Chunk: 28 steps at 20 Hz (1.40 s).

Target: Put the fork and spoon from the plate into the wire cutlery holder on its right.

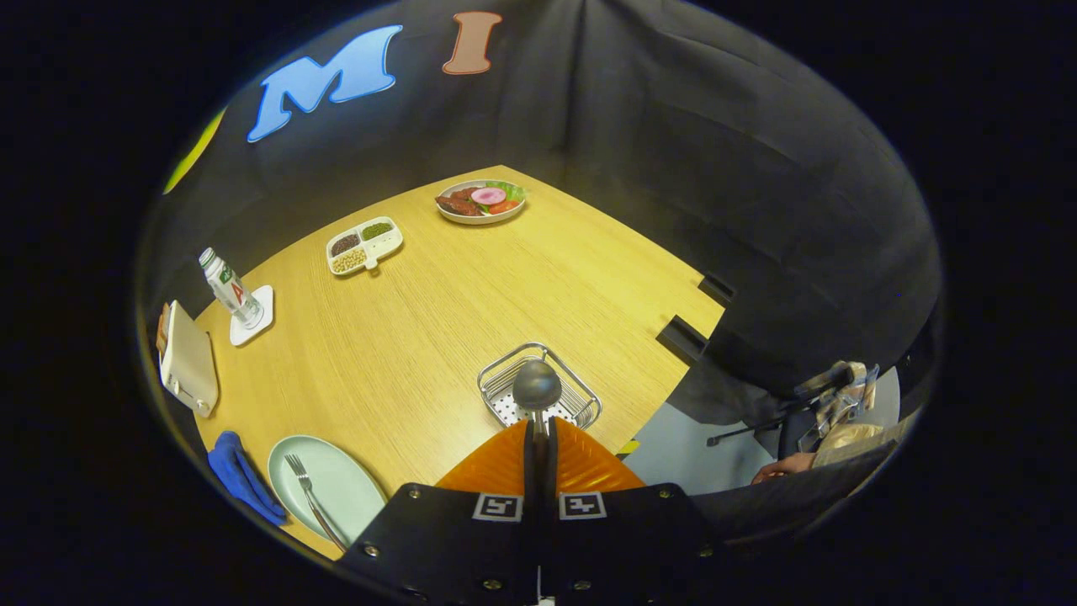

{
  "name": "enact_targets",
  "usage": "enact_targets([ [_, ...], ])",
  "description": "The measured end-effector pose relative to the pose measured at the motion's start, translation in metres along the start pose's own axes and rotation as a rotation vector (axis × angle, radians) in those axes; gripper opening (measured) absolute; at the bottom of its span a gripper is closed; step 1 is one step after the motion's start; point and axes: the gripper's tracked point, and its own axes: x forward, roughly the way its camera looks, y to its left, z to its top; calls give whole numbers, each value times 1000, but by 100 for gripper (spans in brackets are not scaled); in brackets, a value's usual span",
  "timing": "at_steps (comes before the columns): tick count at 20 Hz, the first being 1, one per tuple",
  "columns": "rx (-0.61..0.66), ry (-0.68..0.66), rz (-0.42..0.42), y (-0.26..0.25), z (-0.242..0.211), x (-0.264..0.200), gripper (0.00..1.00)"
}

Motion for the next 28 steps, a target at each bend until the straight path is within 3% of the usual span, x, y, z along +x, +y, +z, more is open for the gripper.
enact_targets([
  [3,14,-28,17,1,8,0,9],
  [6,3,-55,24,5,19,-3,24],
  [18,-186,-146,90,54,29,-22,24],
  [28,-372,-208,277,135,-5,-60,24],
])
